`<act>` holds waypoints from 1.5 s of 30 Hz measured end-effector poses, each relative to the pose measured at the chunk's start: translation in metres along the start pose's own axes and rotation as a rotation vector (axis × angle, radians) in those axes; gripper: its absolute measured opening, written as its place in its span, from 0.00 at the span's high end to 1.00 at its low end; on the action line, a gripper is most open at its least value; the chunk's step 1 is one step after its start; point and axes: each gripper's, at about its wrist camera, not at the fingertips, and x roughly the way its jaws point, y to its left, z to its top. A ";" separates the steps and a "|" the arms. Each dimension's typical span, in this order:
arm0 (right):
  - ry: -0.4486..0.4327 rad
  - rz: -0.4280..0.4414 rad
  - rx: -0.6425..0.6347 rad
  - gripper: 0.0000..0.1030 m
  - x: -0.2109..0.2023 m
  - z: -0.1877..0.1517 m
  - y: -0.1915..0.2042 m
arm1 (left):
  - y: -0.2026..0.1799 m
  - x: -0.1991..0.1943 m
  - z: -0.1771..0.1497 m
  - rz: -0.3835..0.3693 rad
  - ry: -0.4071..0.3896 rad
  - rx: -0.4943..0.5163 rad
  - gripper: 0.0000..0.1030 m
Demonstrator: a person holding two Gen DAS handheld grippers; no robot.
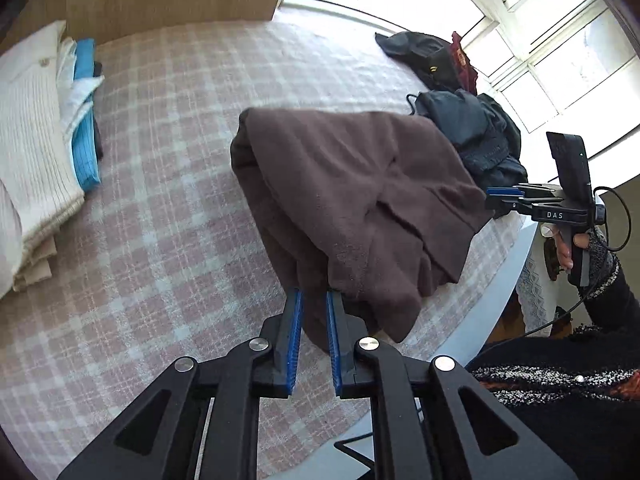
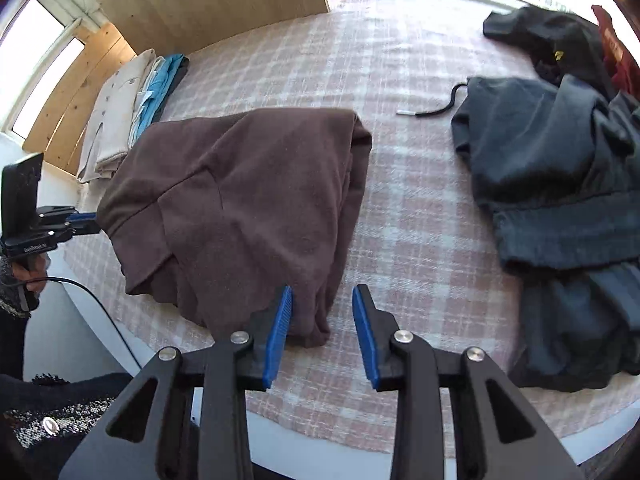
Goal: Fold clothes
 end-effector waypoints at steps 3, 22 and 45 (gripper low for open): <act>-0.058 0.092 -0.078 0.69 0.000 0.013 0.022 | -0.020 0.004 0.016 -0.031 -0.043 0.081 0.76; -0.123 0.049 -0.193 0.53 0.050 0.093 0.020 | 0.007 0.036 0.081 -0.017 -0.187 0.113 0.63; 0.139 0.066 -0.228 0.41 0.068 0.149 0.054 | 0.069 0.040 0.028 -0.155 -0.283 -0.224 0.57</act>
